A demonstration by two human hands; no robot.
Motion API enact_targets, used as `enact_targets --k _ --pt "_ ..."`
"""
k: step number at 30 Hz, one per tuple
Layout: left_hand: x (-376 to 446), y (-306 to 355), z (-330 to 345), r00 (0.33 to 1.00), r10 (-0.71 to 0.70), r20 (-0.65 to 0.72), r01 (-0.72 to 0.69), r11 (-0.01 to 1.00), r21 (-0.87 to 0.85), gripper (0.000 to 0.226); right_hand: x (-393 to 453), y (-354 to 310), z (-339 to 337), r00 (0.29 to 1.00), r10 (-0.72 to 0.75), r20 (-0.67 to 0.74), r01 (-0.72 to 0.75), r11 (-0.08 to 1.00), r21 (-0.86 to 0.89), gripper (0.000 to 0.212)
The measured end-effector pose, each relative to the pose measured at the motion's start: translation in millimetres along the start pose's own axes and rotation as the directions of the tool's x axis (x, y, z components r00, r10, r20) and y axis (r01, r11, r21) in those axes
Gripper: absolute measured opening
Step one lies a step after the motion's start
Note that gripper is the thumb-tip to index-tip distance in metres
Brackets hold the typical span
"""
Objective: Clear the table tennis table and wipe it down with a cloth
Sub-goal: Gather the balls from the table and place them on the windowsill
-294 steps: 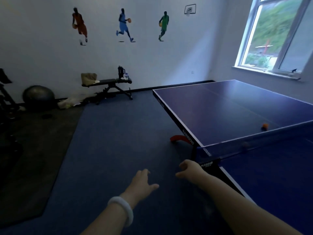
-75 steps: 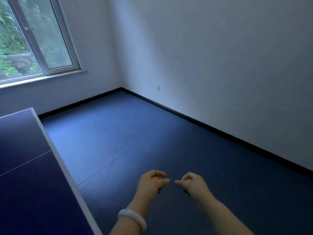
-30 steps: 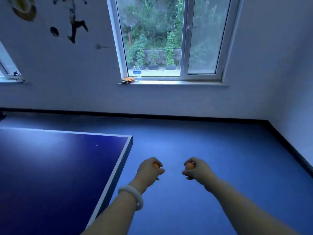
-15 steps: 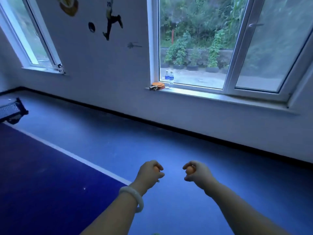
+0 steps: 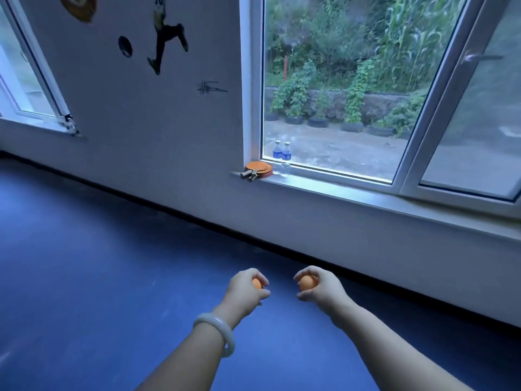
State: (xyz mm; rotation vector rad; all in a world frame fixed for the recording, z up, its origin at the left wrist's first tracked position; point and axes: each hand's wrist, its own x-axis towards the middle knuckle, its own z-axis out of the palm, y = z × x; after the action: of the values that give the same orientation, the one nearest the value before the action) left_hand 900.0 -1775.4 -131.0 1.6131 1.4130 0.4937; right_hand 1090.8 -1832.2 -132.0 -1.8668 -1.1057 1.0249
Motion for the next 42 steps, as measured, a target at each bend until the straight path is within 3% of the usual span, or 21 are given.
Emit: enact_targets --k 12,19,30,34,42 --pt "279.9 59.2 -21.2 0.988 -0.126 -0.085 0.126 0.992 -0.011 0.013 331.8 -68.4 -34.0 0.986 -0.033 0.162 0.04 0.998 -0.045 0.032" --pt "414.8 54.4 -60.5 0.966 -0.223 -0.127 0.219 0.975 -0.048 0.01 482.9 -109.6 0.5 0.966 0.012 0.258 0.015 0.995 -0.101 0.03" --pt "662.2 51.9 -161.5 0.977 -0.209 -0.035 0.208 0.977 -0.037 0.011 692.8 -180.0 62.8 0.982 0.125 0.138 -0.122 0.992 -0.031 0.032" --pt "729.6 64.4 -173.0 0.981 -0.194 0.008 0.194 0.981 -0.011 0.009 746.8 -190.6 67.8 0.977 0.2 0.079 -0.2 0.98 -0.009 0.032" --pt "840.2 80.4 -182.3 0.979 -0.203 0.012 0.203 0.979 0.033 0.009 883.3 -216.0 76.8 0.962 0.245 0.116 -0.246 0.969 -0.011 0.032"
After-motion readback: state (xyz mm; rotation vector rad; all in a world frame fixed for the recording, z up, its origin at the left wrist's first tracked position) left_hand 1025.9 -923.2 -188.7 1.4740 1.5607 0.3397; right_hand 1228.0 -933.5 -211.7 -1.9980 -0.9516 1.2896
